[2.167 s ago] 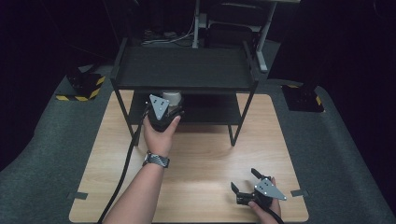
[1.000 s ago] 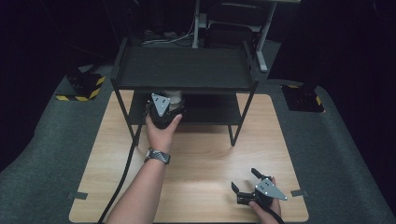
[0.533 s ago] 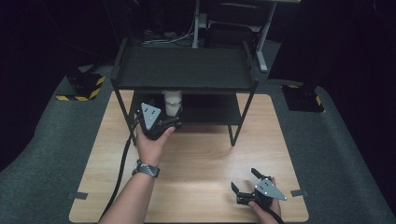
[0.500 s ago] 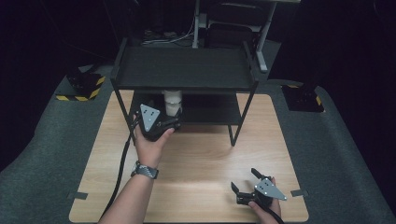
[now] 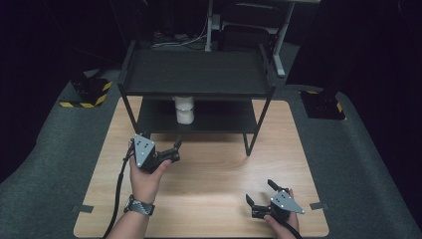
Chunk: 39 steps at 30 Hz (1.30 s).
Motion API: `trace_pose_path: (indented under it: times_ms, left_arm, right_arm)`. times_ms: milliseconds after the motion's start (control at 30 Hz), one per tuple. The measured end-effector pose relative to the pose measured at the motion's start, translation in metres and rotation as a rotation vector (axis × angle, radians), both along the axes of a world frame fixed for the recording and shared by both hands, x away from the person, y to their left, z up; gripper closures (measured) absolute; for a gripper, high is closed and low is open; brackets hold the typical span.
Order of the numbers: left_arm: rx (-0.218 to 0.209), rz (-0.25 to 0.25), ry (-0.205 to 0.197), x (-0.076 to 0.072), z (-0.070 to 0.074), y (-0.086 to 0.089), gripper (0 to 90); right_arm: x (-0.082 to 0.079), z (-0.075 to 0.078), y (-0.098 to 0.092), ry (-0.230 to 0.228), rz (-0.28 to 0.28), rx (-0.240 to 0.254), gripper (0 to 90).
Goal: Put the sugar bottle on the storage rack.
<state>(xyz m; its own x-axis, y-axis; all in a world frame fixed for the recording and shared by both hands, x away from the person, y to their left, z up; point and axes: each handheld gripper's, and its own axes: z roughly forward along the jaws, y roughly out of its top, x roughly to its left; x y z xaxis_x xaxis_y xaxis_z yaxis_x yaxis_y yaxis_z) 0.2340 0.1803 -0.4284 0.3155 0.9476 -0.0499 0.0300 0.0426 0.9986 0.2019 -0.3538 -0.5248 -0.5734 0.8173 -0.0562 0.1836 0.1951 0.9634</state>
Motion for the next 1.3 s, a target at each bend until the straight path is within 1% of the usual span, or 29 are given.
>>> trace_pose_path:
  times_ms: [167, 300, 467, 533, 633, 733, 833, 900, 1067, 1200, 1300]
  left_arm:
    - [0.006, -0.013, -0.001, -0.011, -0.013, 0.011, 0.4]
    - [0.009, -0.020, -0.004, -0.023, -0.028, 0.019, 0.4]
    - [0.016, -0.018, 0.003, -0.033, -0.038, 0.025, 0.4]
    - [0.017, -0.021, 0.007, -0.039, -0.045, 0.028, 0.4]
    - [0.027, -0.019, 0.019, -0.045, -0.051, 0.030, 0.4]
    - [0.030, -0.022, 0.038, -0.054, -0.060, 0.035, 0.4]
    - [0.035, -0.022, 0.062, -0.058, -0.066, 0.038, 0.4]
    - [0.035, -0.023, 0.091, -0.063, -0.072, 0.041, 0.4]
    - [0.057, -0.028, 0.125, -0.070, -0.083, 0.045, 0.4]
    - [0.087, -0.022, 0.165, -0.075, -0.091, 0.046, 0.4]
    - [0.093, -0.030, 0.188, -0.077, -0.095, 0.049, 0.4]
  right_arm:
    - [0.000, 0.000, 0.001, 0.000, -0.001, -0.002, 0.2]
    - [0.000, 0.000, 0.001, -0.001, -0.003, -0.004, 0.3]
    - [0.000, 0.000, 0.001, -0.001, -0.006, -0.003, 0.2]
    - [0.000, 0.000, 0.001, -0.002, -0.004, -0.005, 0.2]
    - [0.000, 0.000, 0.001, -0.002, -0.004, -0.004, 0.2]
    - [0.000, 0.000, 0.001, -0.002, -0.003, -0.004, 0.2]
    - [0.000, 0.000, 0.001, -0.002, -0.004, -0.006, 0.3]
    - [-0.001, 0.000, 0.002, -0.004, -0.006, -0.007, 0.3]
    - [-0.001, -0.001, 0.002, -0.005, -0.012, -0.003, 0.2]
    - [-0.001, -0.001, 0.000, -0.011, 0.000, -0.001, 0.2]
    - [-0.001, -0.001, 0.000, -0.009, -0.001, 0.001, 0.3]
